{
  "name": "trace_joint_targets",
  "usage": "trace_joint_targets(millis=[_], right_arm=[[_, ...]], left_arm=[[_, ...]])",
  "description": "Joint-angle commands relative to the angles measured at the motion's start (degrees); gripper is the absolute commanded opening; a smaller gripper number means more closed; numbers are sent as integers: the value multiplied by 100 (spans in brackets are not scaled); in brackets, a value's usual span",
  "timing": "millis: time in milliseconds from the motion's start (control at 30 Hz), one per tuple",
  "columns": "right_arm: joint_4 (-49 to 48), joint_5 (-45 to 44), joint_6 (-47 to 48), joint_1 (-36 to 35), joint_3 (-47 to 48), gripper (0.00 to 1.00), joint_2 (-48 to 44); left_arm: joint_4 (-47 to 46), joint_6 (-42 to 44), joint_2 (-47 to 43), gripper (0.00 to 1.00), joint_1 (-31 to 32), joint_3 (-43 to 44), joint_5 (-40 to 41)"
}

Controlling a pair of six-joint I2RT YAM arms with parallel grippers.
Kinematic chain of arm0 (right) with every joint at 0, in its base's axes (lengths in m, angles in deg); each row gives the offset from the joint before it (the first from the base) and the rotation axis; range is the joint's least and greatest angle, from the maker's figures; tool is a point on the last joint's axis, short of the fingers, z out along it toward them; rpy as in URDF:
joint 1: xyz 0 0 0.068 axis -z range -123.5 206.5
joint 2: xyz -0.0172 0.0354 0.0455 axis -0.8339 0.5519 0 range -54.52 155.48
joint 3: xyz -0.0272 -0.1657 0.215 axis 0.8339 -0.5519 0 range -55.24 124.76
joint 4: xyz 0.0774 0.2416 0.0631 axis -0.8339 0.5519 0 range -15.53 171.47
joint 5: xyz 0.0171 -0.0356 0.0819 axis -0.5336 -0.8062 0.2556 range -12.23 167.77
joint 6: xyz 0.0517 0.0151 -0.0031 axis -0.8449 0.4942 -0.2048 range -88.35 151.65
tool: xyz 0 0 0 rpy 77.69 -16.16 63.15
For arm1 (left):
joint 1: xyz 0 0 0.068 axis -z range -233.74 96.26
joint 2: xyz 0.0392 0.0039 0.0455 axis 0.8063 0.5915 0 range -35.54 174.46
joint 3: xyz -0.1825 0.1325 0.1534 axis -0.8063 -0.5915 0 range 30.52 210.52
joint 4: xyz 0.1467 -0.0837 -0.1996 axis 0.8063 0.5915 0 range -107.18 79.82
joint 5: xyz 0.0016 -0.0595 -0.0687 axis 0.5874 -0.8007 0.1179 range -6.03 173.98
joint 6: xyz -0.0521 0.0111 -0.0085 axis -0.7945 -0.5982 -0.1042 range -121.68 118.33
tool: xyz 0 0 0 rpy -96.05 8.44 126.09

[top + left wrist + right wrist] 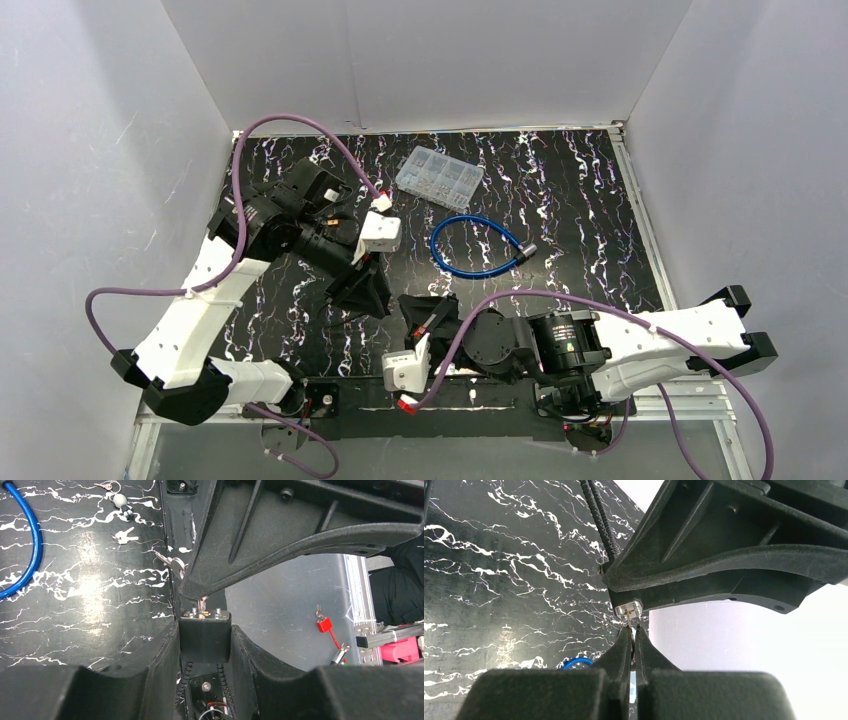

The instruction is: Unlock with the key

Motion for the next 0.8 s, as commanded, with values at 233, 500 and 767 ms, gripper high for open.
trace_joint_targets(millis=[233, 500, 767], right_arm=[[-221, -132, 476, -51, 162, 1, 132], [-68, -121, 249, -95, 217, 1, 162], [73, 171, 153, -122, 363, 1, 271]], left_arm=[[-672, -1016, -60, 0, -10, 33, 154], [-1067, -1592, 55, 0, -6, 86, 495], [-1240, -1680, 64, 0, -8, 22, 592]])
